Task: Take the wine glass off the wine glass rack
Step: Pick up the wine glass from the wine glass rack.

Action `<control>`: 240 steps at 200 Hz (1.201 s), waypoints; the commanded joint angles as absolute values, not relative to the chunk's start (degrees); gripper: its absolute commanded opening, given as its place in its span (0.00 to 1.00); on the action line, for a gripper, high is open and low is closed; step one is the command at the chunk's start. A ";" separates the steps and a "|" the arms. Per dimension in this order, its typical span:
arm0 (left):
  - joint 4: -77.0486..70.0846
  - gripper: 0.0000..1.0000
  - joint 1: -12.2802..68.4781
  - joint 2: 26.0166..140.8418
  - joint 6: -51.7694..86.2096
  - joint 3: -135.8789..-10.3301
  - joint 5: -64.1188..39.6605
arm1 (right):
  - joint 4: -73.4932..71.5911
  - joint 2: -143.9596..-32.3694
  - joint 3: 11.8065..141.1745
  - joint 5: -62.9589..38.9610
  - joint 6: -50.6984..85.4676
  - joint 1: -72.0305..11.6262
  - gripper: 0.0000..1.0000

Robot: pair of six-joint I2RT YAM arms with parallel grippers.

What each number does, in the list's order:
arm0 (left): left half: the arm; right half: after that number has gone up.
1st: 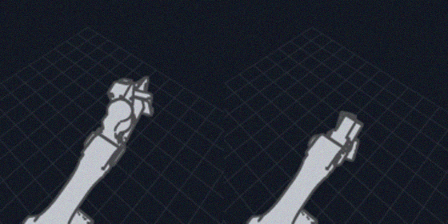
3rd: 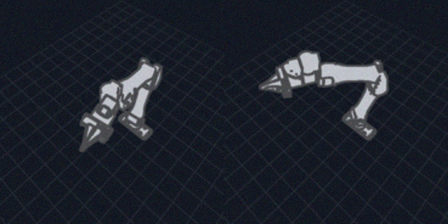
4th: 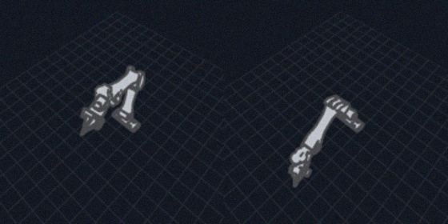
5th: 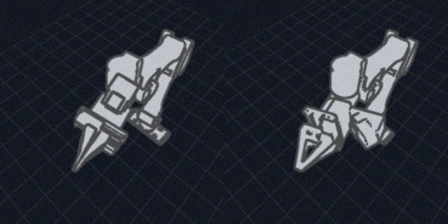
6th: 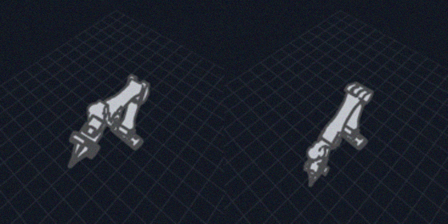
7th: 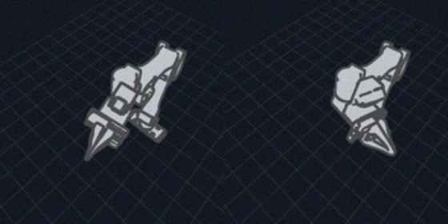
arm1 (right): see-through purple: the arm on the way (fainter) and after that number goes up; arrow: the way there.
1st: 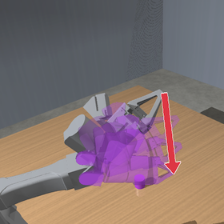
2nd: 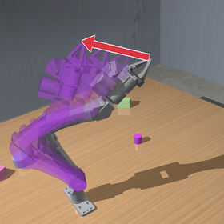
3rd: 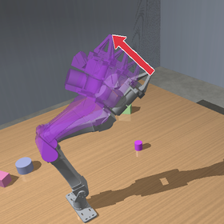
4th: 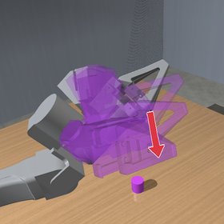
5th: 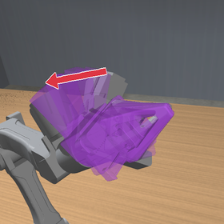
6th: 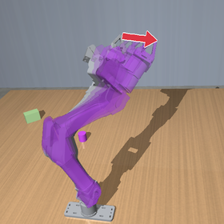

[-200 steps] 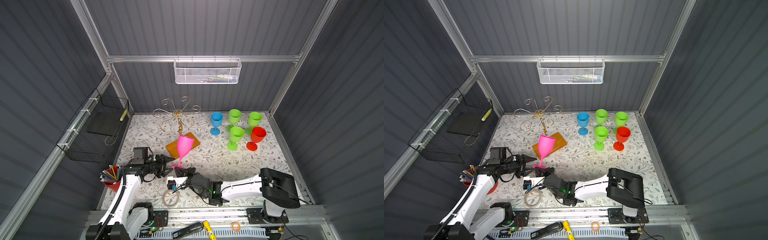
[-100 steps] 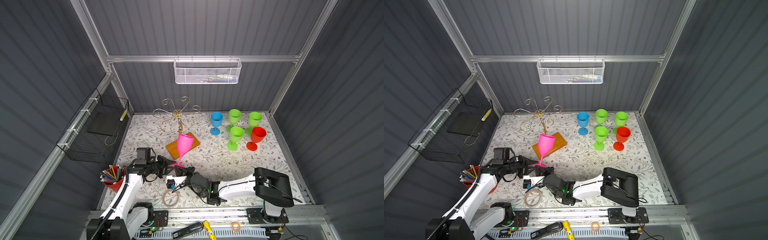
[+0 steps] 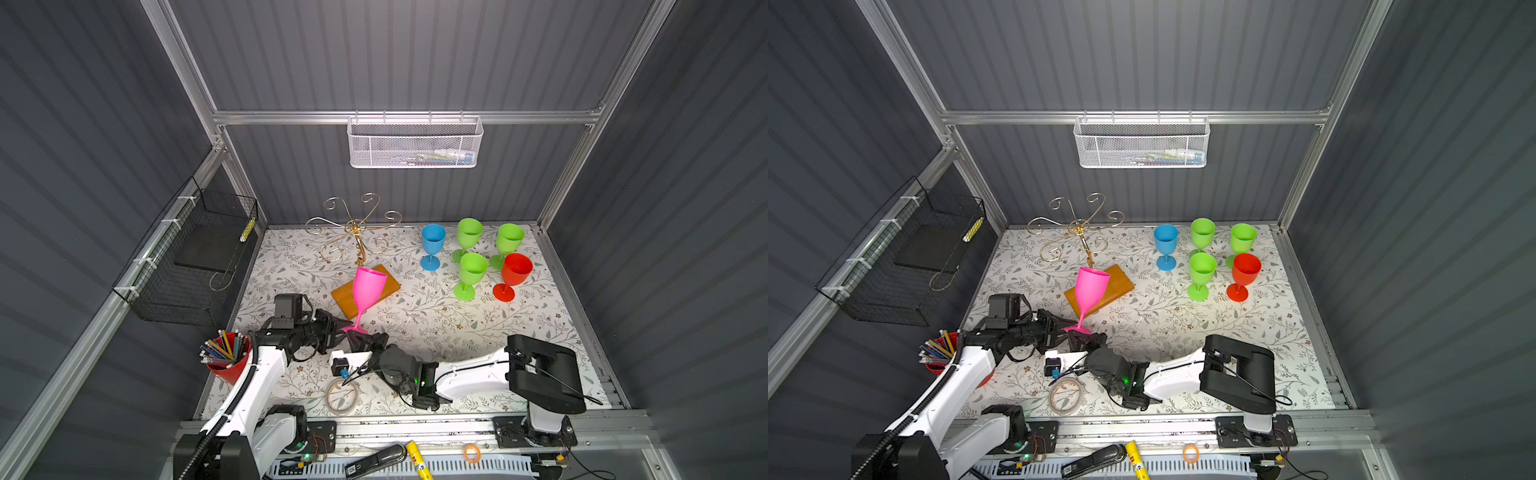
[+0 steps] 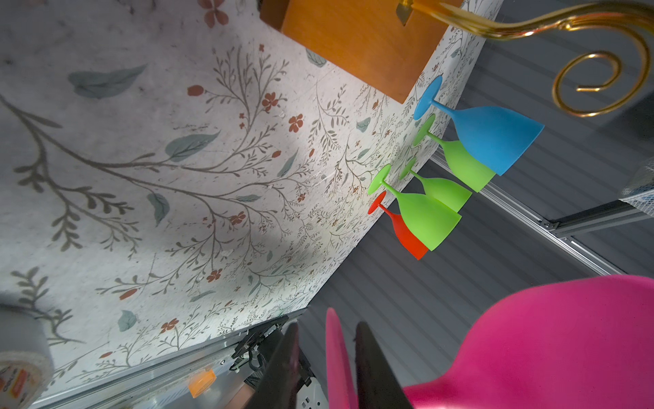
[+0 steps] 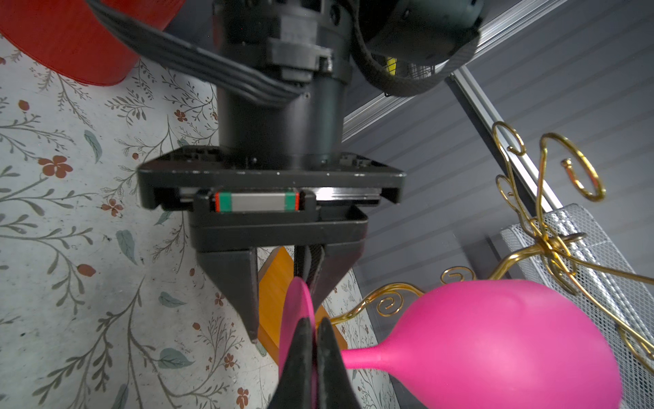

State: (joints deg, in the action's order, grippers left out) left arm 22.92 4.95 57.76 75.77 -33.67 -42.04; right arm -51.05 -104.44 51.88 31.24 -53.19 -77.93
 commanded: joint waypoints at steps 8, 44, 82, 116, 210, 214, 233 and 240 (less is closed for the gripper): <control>22.82 0.28 5.44 57.78 76.72 -33.75 -42.01 | -53.09 -105.66 53.53 31.46 -53.62 -77.70 0.00; 22.34 0.29 5.45 58.22 76.81 -33.72 -42.19 | -52.49 -105.90 53.53 31.27 -53.63 -77.81 0.00; 21.93 0.28 5.45 58.71 76.90 -33.99 -42.19 | -52.29 -106.23 53.35 31.00 -53.73 -77.95 0.00; 21.73 0.24 5.45 59.35 76.81 -34.24 -42.64 | -52.32 -106.52 53.51 31.02 -53.85 -77.96 0.00; 21.10 0.07 5.44 60.27 76.73 -34.59 -43.15 | -50.51 -107.12 54.58 29.98 -52.15 -77.44 0.00; 21.01 0.06 5.45 60.31 76.60 -34.54 -43.10 | -50.33 -107.10 54.66 29.95 -52.01 -77.44 0.00; 21.12 0.00 5.45 60.64 76.47 -34.58 -43.15 | -50.19 -107.02 54.67 29.61 -51.62 -77.33 0.00; 21.20 0.00 5.45 60.67 76.42 -34.51 -43.15 | -50.19 -107.01 54.67 29.65 -51.52 -77.39 0.00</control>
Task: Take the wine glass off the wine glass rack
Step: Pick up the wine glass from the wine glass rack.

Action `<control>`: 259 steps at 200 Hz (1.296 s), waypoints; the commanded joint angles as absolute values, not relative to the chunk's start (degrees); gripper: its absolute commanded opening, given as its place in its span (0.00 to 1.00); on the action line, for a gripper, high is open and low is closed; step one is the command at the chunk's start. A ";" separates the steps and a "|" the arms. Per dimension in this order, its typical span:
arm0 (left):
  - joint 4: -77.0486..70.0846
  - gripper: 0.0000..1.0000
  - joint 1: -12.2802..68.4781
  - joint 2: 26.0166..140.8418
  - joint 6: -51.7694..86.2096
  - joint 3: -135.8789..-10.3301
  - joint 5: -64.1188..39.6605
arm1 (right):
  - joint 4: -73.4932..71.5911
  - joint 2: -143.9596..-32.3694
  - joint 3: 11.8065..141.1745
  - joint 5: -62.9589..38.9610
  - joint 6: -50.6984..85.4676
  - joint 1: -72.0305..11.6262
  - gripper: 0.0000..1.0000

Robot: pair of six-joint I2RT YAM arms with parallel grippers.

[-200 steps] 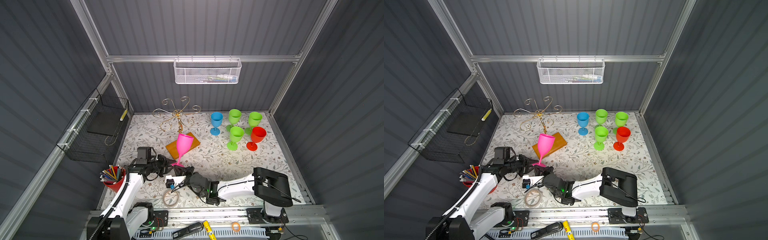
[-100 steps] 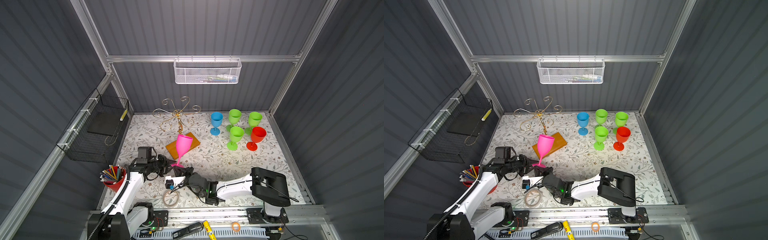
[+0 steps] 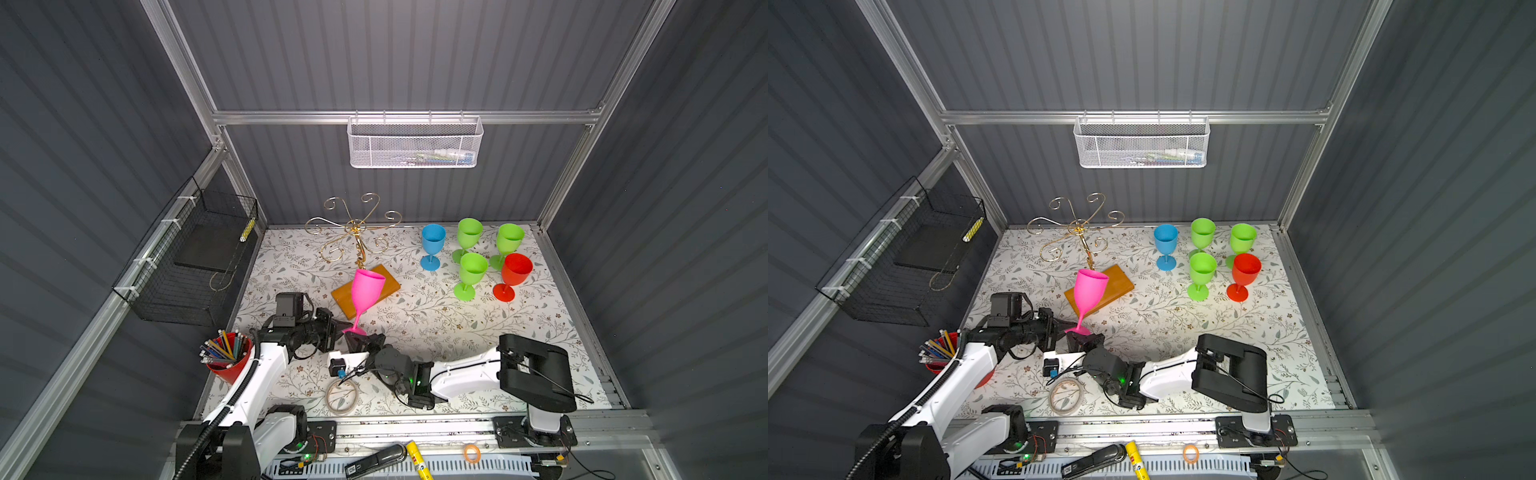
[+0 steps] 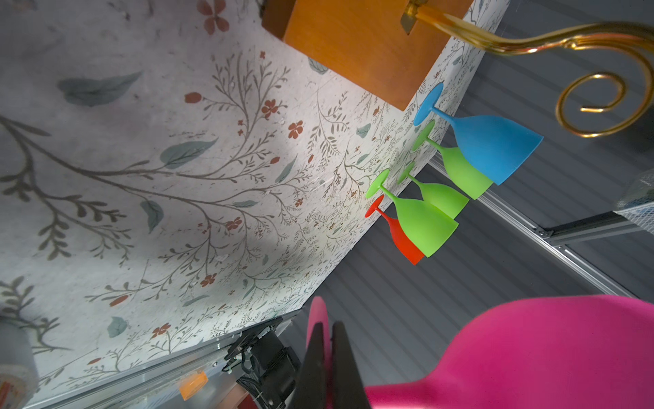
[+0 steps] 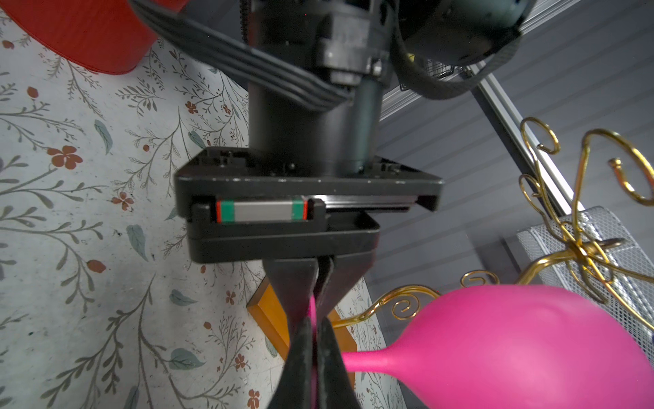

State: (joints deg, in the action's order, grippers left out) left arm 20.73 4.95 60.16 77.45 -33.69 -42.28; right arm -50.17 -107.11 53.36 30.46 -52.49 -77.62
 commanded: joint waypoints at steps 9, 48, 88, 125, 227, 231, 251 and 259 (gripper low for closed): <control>21.31 0.00 5.45 60.80 76.38 -34.48 -43.14 | -50.03 -107.02 54.67 29.60 -51.38 -77.24 0.00; 21.44 0.00 5.43 61.17 76.37 -34.47 -42.90 | -48.84 -106.28 54.49 29.37 -49.90 -77.15 0.08; 21.84 0.00 5.36 62.19 74.25 -34.60 -42.10 | -45.95 -101.64 51.94 28.91 -46.17 -77.16 0.65; 20.91 0.00 5.37 63.71 68.60 -34.90 -41.42 | -38.90 -94.82 48.05 29.57 -39.78 -77.09 0.76; 6.21 0.00 5.29 67.23 56.27 -31.62 -44.99 | 4.95 -66.75 52.03 9.50 -3.65 -63.09 0.77; 4.85 0.00 5.31 67.32 56.31 -31.19 -45.45 | 6.29 -66.28 52.72 8.47 -2.52 -62.18 0.77; -0.45 0.00 5.32 68.30 56.43 -30.19 -47.59 | 11.81 -64.99 55.80 3.01 2.21 -58.79 0.76; -1.58 0.00 5.33 68.71 55.83 -30.12 -48.13 | 13.52 -64.98 57.29 0.53 4.06 -57.56 0.75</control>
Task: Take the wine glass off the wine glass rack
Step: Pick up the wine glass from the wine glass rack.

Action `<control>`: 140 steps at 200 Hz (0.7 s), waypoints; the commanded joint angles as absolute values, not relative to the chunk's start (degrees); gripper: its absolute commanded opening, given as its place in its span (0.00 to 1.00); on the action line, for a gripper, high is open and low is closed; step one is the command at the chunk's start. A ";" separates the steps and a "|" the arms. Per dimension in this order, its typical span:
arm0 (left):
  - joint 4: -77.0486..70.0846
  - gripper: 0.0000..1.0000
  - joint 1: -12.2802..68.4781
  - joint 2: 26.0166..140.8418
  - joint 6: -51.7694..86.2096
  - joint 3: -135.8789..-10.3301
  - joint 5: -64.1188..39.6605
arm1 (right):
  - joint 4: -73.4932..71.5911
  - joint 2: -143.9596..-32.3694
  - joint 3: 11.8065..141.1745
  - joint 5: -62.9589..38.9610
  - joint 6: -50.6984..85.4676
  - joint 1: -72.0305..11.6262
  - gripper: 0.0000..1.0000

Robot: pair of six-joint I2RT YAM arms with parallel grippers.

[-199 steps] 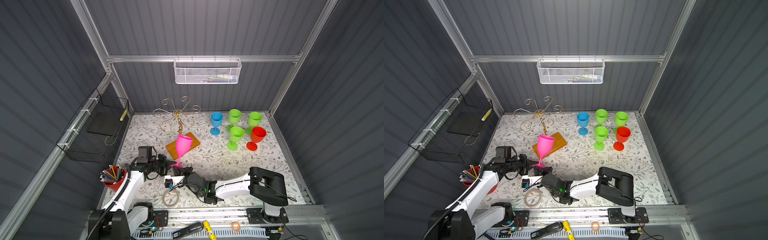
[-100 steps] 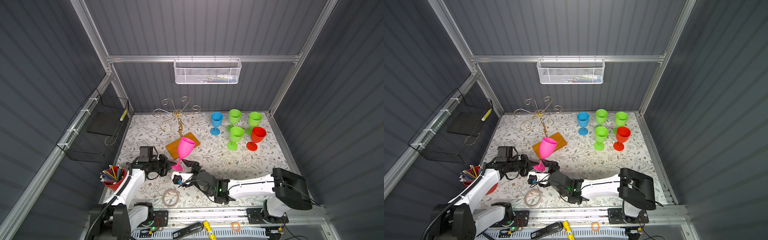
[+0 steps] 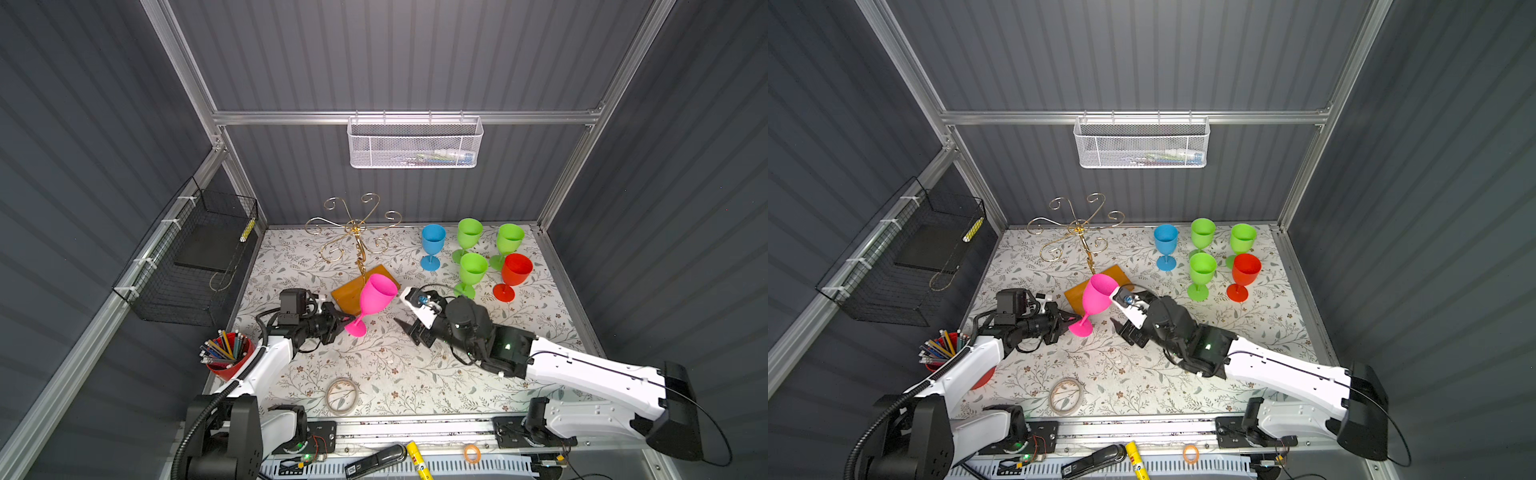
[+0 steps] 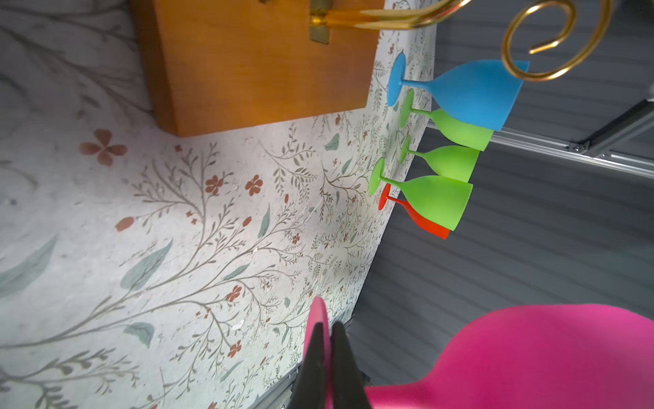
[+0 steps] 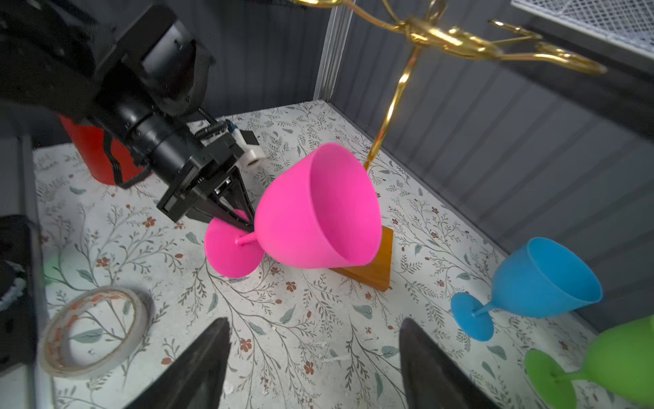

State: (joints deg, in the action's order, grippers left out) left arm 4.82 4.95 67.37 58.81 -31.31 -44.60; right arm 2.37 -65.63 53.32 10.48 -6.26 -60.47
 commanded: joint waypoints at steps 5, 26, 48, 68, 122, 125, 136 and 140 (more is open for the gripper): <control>-1.91 0.00 5.32 68.90 55.35 -30.21 -48.31 | 14.44 -65.09 58.09 -0.88 5.02 -56.97 0.75; -2.74 0.00 5.28 69.60 53.42 -30.41 -48.84 | 17.95 -66.44 62.11 -5.96 8.53 -55.24 0.74; -3.84 0.00 5.35 70.12 52.21 -30.50 -49.74 | 21.26 -69.14 66.52 -9.37 10.51 -54.67 0.73; -6.33 0.00 5.36 70.16 52.47 -30.19 -51.32 | 21.97 -71.44 68.87 -10.84 11.07 -54.29 0.70; -6.94 0.00 5.36 69.42 50.89 -29.98 -52.80 | 23.62 -77.39 74.16 -14.74 10.51 -53.70 0.66; -7.01 0.00 5.36 69.41 50.89 -29.97 -52.82 | 23.63 -77.62 74.39 -14.84 10.47 -53.66 0.66; -7.48 0.00 5.36 69.35 50.84 -29.88 -53.11 | 23.86 -78.56 75.24 -14.72 10.01 -53.70 0.65; -7.47 0.00 5.36 69.27 50.89 -29.88 -53.16 | 24.10 -78.92 75.53 -14.68 9.86 -53.70 0.65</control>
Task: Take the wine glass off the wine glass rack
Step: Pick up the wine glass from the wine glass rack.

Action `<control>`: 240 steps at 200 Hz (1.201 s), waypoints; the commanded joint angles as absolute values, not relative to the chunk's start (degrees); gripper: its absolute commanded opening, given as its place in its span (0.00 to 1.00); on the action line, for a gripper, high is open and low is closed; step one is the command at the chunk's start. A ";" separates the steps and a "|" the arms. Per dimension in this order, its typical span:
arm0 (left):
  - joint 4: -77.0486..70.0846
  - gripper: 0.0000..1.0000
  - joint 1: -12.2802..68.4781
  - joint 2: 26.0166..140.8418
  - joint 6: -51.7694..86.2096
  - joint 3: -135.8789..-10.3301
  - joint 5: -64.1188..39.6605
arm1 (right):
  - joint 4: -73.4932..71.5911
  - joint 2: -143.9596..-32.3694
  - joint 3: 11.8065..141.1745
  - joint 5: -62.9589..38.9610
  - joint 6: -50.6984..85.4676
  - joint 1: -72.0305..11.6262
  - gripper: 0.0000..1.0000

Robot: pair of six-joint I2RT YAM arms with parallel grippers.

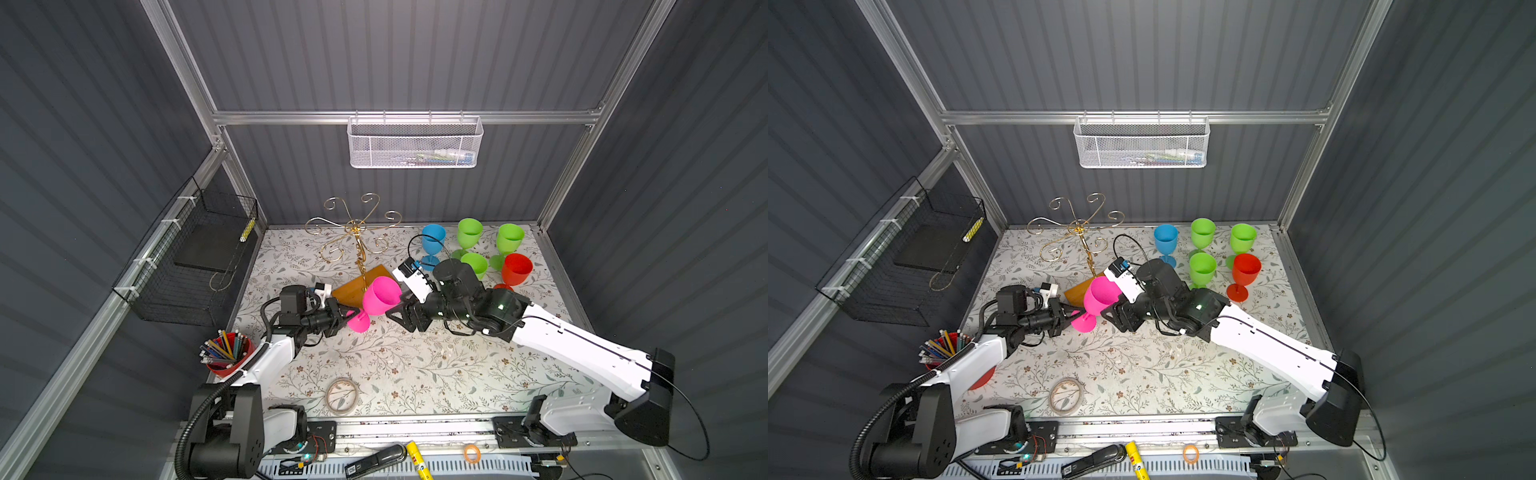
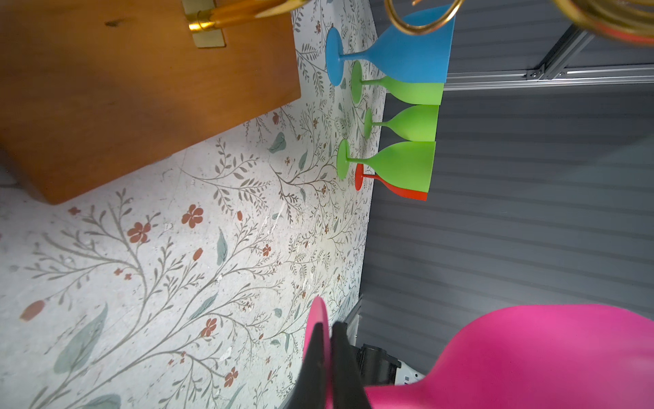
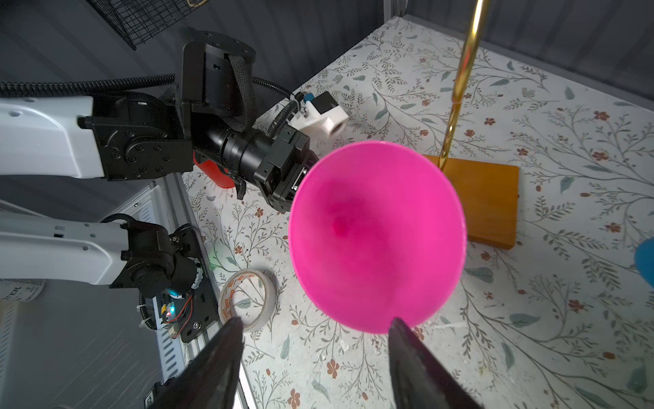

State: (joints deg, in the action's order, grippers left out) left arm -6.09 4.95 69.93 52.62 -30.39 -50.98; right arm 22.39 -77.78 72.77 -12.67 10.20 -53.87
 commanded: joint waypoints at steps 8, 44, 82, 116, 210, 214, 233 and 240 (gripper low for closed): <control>-7.42 0.00 5.36 69.17 50.80 -29.88 -53.17 | 24.34 -79.53 76.17 -14.92 9.54 -53.70 0.64; -7.30 0.00 5.36 69.38 50.54 -29.94 -53.37 | 25.39 -82.00 78.06 -13.58 7.63 -55.03 0.63; -7.23 0.00 5.36 68.84 50.54 -30.06 -53.50 | 26.92 -85.40 81.09 -13.14 5.97 -55.90 0.51; -6.00 0.00 5.38 68.68 50.28 -30.34 -52.88 | 26.63 -86.73 82.02 -14.24 5.64 -56.14 0.25; 1.89 0.78 5.36 66.57 48.63 -34.13 -49.02 | 29.97 -84.71 79.81 -8.15 4.50 -56.29 0.00; 2.63 0.81 5.36 66.49 48.32 -34.37 -48.69 | 30.17 -84.37 79.54 -7.56 4.56 -56.34 0.00; 5.35 0.90 5.36 65.94 47.12 -35.20 -46.91 | 32.33 -82.97 78.34 -4.27 4.15 -56.08 0.00; 6.13 0.92 5.36 65.76 46.85 -35.43 -46.45 | 32.99 -82.35 77.72 -2.62 4.05 -55.87 0.00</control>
